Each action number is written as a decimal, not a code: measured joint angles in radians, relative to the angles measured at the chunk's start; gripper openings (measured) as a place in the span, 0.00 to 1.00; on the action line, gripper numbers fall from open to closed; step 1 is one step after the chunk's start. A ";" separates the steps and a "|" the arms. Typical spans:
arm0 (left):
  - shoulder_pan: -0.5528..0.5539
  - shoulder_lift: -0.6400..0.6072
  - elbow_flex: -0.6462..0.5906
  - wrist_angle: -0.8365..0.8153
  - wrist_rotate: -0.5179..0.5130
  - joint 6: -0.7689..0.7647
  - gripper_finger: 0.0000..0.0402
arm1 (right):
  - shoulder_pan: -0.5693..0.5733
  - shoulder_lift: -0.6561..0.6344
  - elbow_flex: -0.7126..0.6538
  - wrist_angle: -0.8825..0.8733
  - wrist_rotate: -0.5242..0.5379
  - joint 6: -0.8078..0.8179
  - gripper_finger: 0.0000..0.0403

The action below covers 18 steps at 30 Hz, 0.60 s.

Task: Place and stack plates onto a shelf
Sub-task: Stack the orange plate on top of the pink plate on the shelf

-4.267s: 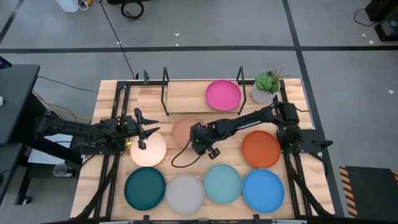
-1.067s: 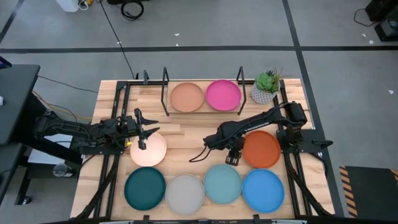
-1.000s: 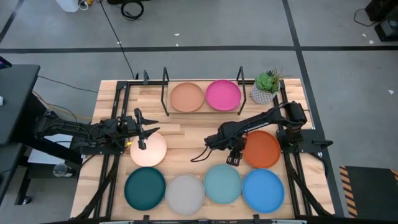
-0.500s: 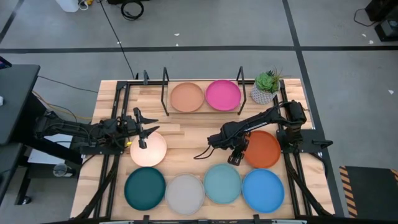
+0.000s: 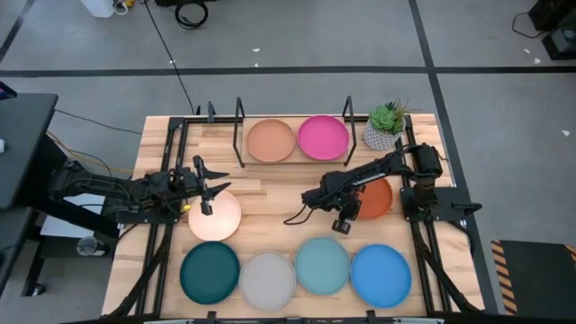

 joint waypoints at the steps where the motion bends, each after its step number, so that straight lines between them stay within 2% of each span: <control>1: 0.000 0.000 0.000 0.000 0.000 0.000 0.35 | 0.000 0.000 0.011 -0.018 0.001 -0.007 0.06; 14: 0.000 0.000 0.000 -0.001 0.000 -0.001 0.35 | 0.076 0.000 0.324 -0.164 -0.011 -0.191 0.05; 18: 0.000 0.000 0.000 -0.001 0.000 -0.001 0.35 | 0.115 0.000 0.444 -0.191 0.055 -0.252 0.05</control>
